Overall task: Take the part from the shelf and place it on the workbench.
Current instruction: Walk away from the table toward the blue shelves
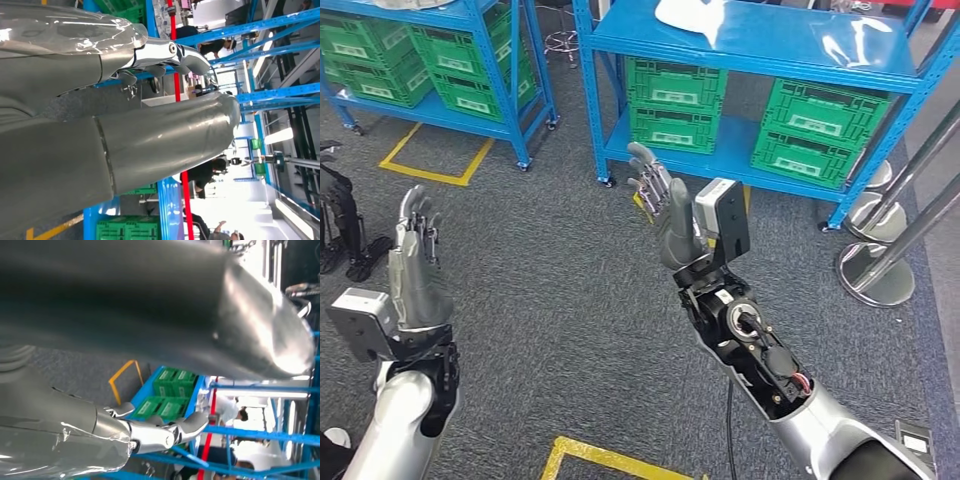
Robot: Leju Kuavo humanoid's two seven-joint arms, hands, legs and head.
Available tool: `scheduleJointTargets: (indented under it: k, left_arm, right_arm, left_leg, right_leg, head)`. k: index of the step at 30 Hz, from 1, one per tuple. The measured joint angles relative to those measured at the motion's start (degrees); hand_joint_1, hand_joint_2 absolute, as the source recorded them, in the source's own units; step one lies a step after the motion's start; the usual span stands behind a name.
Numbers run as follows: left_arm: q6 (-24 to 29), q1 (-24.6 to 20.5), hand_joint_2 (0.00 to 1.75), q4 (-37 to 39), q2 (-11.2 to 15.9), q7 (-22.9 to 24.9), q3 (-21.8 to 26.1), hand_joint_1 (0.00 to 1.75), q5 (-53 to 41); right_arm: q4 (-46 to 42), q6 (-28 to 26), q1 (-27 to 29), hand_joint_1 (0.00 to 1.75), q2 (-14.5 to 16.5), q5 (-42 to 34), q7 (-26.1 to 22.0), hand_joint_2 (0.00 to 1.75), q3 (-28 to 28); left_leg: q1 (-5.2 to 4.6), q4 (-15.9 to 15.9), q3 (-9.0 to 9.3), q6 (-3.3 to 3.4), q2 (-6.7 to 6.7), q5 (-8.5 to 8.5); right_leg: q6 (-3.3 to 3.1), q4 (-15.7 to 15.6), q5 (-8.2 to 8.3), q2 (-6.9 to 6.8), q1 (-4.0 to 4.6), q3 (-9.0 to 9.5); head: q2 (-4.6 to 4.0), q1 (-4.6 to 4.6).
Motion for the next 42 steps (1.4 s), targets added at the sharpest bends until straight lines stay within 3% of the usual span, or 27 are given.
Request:
scheduleJointTargets:
  k: [1, 3, 5, 6, 7, 8, 10, 12, 14, 15, 17, 18, 20, 21, 22, 23, 25, 27, 30, 33, 42]
  left_arm:
    - [-0.1, -0.1, 0.00, 0.0, -0.1, 0.0, 0.0, 0.00, 0.0]
    - [-0.3, -0.2, 0.00, 0.0, -0.3, 0.0, 0.0, 0.00, 0.0]
    - [-0.4, -0.2, 0.00, 0.1, -0.3, 0.1, 0.0, 0.00, 0.0]
    - [-0.5, -0.2, 0.00, 0.1, -0.3, 0.1, 0.0, 0.00, 0.0]
    - [-0.5, -0.2, 0.00, 0.2, -0.4, 0.1, 0.0, 0.00, 0.1]
    - [-0.6, -0.2, 0.00, 0.2, -0.4, 0.1, 0.0, 0.00, 0.1]
    - [-0.6, -0.2, 0.00, 0.2, -0.4, 0.1, 0.0, 0.00, 0.2]
    - [-0.7, -0.3, 0.00, 0.2, -0.4, 0.1, 0.0, 0.00, 0.3]
    - [-0.7, -0.3, 0.00, 0.2, -0.4, 0.1, 0.0, 0.00, 0.3]
    - [-0.6, -0.4, 0.00, 0.2, -0.4, 0.1, 0.0, 0.00, 0.3]
    - [-0.2, -0.5, 0.00, 0.2, -0.4, 0.1, 0.0, 0.00, 0.3]
    - [0.0, -0.5, 0.00, 0.2, -0.4, 0.1, 0.0, 0.00, 0.4]
    - [0.4, -0.3, 0.00, 0.2, -0.3, 0.2, 0.0, 0.00, 0.5]
    - [0.5, -0.1, 0.00, 0.2, -0.2, 0.2, 0.0, 0.00, 0.5]
    - [0.6, 0.0, 0.00, 0.2, -0.1, 0.3, 0.0, 0.00, 0.6]
    - [0.6, 0.1, 0.00, 0.2, -0.1, 0.3, 0.0, 0.00, 0.7]
    - [0.6, 0.0, 0.00, 0.2, 0.0, 0.3, 0.0, 0.00, 0.7]
    - [0.6, -0.1, 0.00, 0.2, 0.0, 0.3, 0.0, 0.00, 0.7]
    - [0.6, -0.3, 0.00, 0.2, 0.0, 0.3, 0.0, 0.00, 0.7]
    - [0.6, -0.4, 0.00, 0.2, -0.1, 0.3, 0.0, 0.00, 0.8]
    - [0.5, -0.4, 0.00, 0.2, -0.1, 0.3, 0.0, 0.00, 1.8]
  right_arm:
    - [0.0, -0.1, 0.0, 0.00, 0.0, 0.0, 0.0, 0.00, 0.0]
    - [-0.1, -0.3, 0.0, 0.00, 0.0, 0.1, 0.1, 0.00, 0.0]
    - [-0.1, -0.5, 0.1, 0.00, 0.0, 0.2, 0.1, 0.00, 0.0]
    - [-0.1, -0.6, 0.2, 0.00, 0.0, 0.3, 0.1, 0.00, 0.1]
    - [-0.1, -0.7, 0.2, 0.00, 0.0, 0.4, 0.2, 0.00, 0.1]
    - [-0.1, -0.8, 0.3, 0.00, 0.0, 0.5, 0.2, 0.00, 0.1]
    - [-0.2, -1.1, 0.2, 0.00, 0.0, 0.6, 0.3, 0.00, 0.1]
    - [-0.2, -1.3, 0.3, 0.00, 0.0, 0.7, 0.3, 0.00, 0.2]
    - [-0.3, -1.4, 0.5, 0.00, 0.0, 0.7, 0.4, 0.00, 0.2]
    - [-0.4, -1.4, 0.6, 0.00, 0.0, 0.7, 0.4, 0.00, 0.2]
    - [-0.5, -1.3, 0.5, 0.00, 0.0, 0.7, 0.5, 0.00, 0.2]
    - [-0.6, -1.1, 0.5, 0.00, 0.0, 0.7, 0.5, 0.00, 0.3]
    - [-0.6, -0.8, 0.6, 0.00, 0.0, 0.6, 0.6, 0.00, 0.3]
    - [-0.6, -0.6, 0.6, 0.00, 0.0, 0.6, 0.6, 0.00, 0.3]
    - [-0.6, -0.6, 0.6, 0.00, 0.0, 0.6, 0.6, 0.00, 0.3]
    - [-0.5, -0.6, 0.6, 0.00, 0.0, 0.6, 0.6, 0.00, 0.3]
    - [-0.5, -0.5, 0.6, 0.00, 0.0, 0.6, 0.6, 0.00, 0.3]
    - [-0.5, -0.6, 0.6, 0.00, 0.0, 0.6, 0.6, 0.00, 0.3]
    - [-0.5, -0.7, 0.8, 0.00, 0.0, 0.6, 0.7, 0.00, 0.4]
    - [-0.6, -1.0, 0.9, 0.00, 0.0, 0.7, 0.8, 0.00, 0.4]
    - [-0.6, -1.1, 0.9, 0.00, 0.0, 0.7, 0.9, 0.00, 0.7]
  left_leg:
    - [0.13, -0.3, 0.20, 0.30, 0.66, 0.13]
    - [0.19, -0.7, 0.44, 0.70, 1.97, 0.20]
    - [0.14, -0.6, 0.45, 0.77, 3.33, 0.10]
    - [0.17, -0.6, 0.48, 0.71, 4.02, 0.02]
    - [0.24, -0.6, 0.56, 0.58, 4.71, -0.09]
    - [0.32, -0.5, 0.70, 0.38, 5.38, -0.24]
    - [0.22, -0.3, 1.01, -0.22, 6.54, -0.66]
    - [-0.24, -0.1, 1.13, -0.75, 7.67, -0.94]
    - [-0.38, -0.1, 1.27, -1.21, 9.02, -1.10]
    - [-0.19, 0.2, 1.33, -1.52, 8.63, -1.48]
    - [0.27, 3.8, -0.11, -2.06, 5.62, -3.89]
    - [0.42, 7.6, -1.91, -2.20, 3.67, -5.80]
    - [0.43, 16.0, -6.35, -2.26, 2.15, -8.95]
    - [0.41, 18.1, -7.75, -2.19, 1.96, -9.16]
    - [0.39, 17.8, -7.97, -2.00, 1.84, -8.16]
    - [0.37, 15.2, -6.97, -1.70, 1.57, -6.19]
    - [0.31, 6.5, -3.20, -0.80, -0.05, -1.92]
    - [0.12, 1.1, -0.85, -0.39, -1.18, -0.18]
    - [-0.09, 0.0, -0.36, -0.55, -0.70, -0.04]
    - [-0.05, -0.4, -0.17, -1.14, -0.70, 0.02]
    - [-0.32, -0.2, -0.17, -0.51, -1.02, -0.11]
  right_leg:
    - [0.27, 1.3, -0.91, -1.26, 0.13, -0.70]
    - [0.68, 7.8, -4.43, -4.83, 0.21, -3.64]
    - [1.12, 15.6, -7.48, -6.44, -0.20, -7.10]
    - [1.33, 17.0, -7.58, -6.74, -0.45, -7.75]
    - [1.54, 16.1, -6.61, -7.03, -0.68, -7.20]
    - [1.69, 12.8, -4.76, -7.55, -0.86, -5.49]
    - [1.78, 4.3, -1.61, -10.32, -0.63, -1.03]
    - [1.18, 0.1, -0.88, -12.09, -0.22, 1.07]
    - [0.18, 0.0, -0.90, -10.82, -0.06, 1.01]
    - [-0.21, -0.1, -0.79, -9.99, -0.08, 1.02]
    - [-1.00, -0.3, -0.54, -8.47, -0.27, 1.12]
    - [-1.26, -0.3, -0.47, -7.74, -0.33, 1.11]
    - [-1.61, -0.3, -0.38, -6.16, -0.24, 0.98]
    - [-1.68, -0.3, -0.35, -5.27, -0.17, 0.96]
    - [-1.70, -0.3, -0.32, -4.37, -0.11, 0.96]
    - [-1.70, -0.3, -0.29, -3.48, -0.06, 1.01]
    - [-1.61, -0.2, -0.25, -2.09, 0.01, 1.06]
    - [-1.26, -0.1, -0.21, -1.13, -0.02, 0.79]
    - [-0.52, -0.4, -0.14, -0.32, -0.25, 0.56]
    - [-1.19, -0.7, -0.25, -0.57, -0.15, 0.91]
    - [-0.43, -0.9, -0.32, -1.00, -0.39, 1.21]
  head:
    - [0.00, 0.26]
    - [0.00, 0.93]
    - [0.00, 1.41]
    - [0.00, 1.57]
    - [0.00, 1.81]
    - [0.00, 2.06]
    - [0.00, 2.68]
    - [0.00, 2.81]
    - [0.00, 2.34]
    - [0.00, 2.08]
    - [0.00, 1.67]
    - [0.00, 1.26]
    - [0.00, 0.54]
    - [0.00, 0.32]
    - [0.00, 0.19]
    - [0.00, 0.10]
    - [0.00, -0.07]
    - [0.00, -0.09]
    - [0.00, -0.07]
    - [0.00, 0.39]
    - [0.00, 0.84]
